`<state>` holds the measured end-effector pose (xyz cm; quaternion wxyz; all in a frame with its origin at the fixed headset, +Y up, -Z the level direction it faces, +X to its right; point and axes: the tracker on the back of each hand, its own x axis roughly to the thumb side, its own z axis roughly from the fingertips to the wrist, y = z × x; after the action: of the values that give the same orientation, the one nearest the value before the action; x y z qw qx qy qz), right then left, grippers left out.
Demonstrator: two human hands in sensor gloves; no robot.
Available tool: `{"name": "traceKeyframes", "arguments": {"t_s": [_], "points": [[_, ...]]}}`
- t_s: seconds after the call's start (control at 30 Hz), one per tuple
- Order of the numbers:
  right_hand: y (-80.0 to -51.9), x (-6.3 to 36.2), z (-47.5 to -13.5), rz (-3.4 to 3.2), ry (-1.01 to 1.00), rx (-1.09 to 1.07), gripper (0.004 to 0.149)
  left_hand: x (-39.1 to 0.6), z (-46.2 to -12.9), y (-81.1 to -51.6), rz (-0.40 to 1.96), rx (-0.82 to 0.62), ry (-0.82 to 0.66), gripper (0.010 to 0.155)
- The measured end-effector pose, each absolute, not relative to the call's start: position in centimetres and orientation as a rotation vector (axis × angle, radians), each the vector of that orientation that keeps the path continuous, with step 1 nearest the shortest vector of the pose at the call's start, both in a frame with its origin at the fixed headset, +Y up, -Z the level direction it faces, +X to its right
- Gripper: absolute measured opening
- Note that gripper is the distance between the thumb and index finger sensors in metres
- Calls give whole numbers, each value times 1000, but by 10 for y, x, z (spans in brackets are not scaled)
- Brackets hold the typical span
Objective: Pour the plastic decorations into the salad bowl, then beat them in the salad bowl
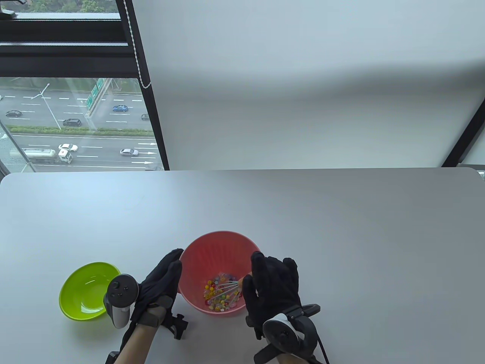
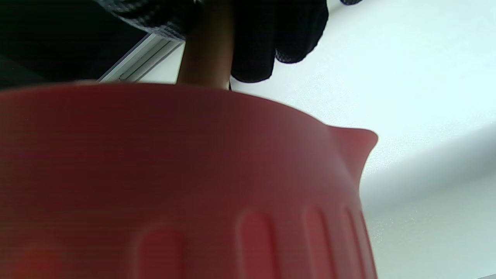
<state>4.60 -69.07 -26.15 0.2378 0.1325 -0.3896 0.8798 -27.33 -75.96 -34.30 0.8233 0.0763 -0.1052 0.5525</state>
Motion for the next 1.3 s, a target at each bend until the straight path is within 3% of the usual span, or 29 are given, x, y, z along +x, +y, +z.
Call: {"name": "traceKeyframes", "arguments": {"t_s": [0.9,1.3], "points": [[-690,37,-256,2498,-1211,444,62,-273,-343,-760,1179,159,-225,64],[-684,49,-256,2408,-1169,377,61,-273,-343,-760,1179,159,-225,64]]}}
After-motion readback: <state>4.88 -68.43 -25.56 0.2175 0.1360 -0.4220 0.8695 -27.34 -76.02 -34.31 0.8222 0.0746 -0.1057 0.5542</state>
